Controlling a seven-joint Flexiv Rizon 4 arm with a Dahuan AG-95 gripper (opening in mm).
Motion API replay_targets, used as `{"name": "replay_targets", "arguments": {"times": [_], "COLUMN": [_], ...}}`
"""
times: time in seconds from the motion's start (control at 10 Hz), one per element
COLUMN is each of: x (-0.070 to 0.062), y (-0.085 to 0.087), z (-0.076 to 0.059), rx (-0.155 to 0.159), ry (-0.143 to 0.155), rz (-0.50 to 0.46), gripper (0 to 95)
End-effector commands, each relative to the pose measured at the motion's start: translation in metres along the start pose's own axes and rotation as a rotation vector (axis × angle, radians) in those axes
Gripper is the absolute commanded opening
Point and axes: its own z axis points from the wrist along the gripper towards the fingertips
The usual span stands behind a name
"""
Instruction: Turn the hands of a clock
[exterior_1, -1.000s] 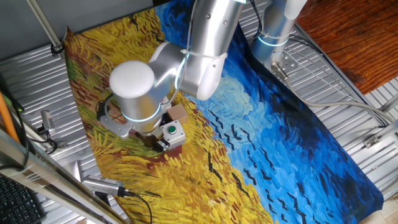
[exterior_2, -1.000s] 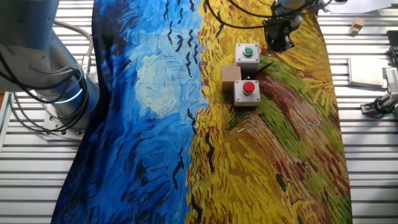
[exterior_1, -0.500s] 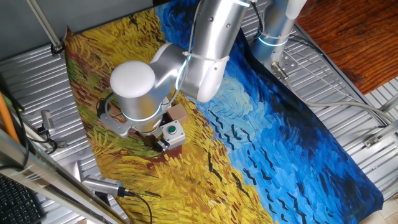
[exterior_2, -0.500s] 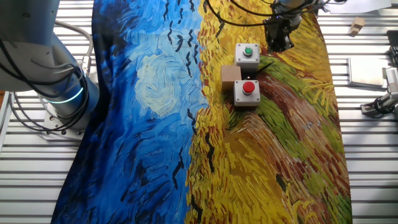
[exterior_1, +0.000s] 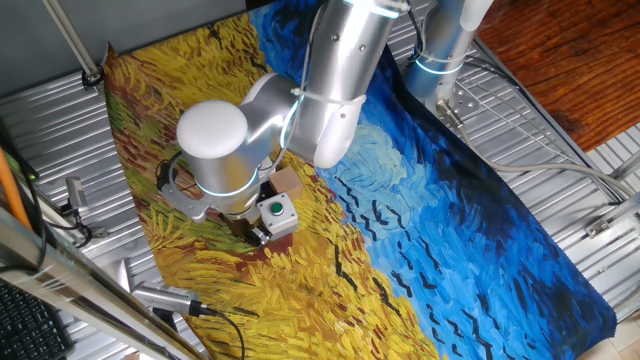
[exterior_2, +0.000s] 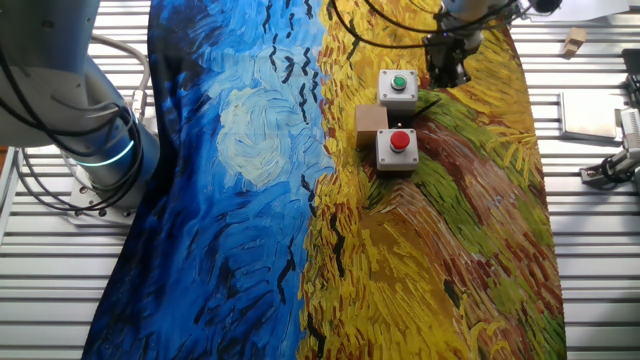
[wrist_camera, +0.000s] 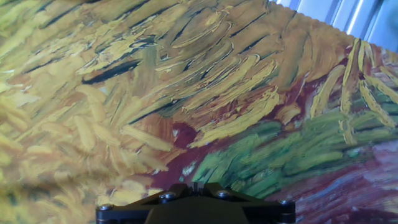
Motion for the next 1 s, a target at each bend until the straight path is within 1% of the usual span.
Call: {"name": "replay_targets", "arguments": {"times": [0.1,0.6,1.0], "x": [0.003,0.010,0.014], "y": [-0.004,-0.021,-0.042], "z": [0.001,0.005,-0.001], "rx": [-0.001,-0.001,0.003], "ry": [0.001,0.001,0.004], "rz": [-0.013,-0.050,-0.083], "gripper": [0.0,0.0,0.0]}}
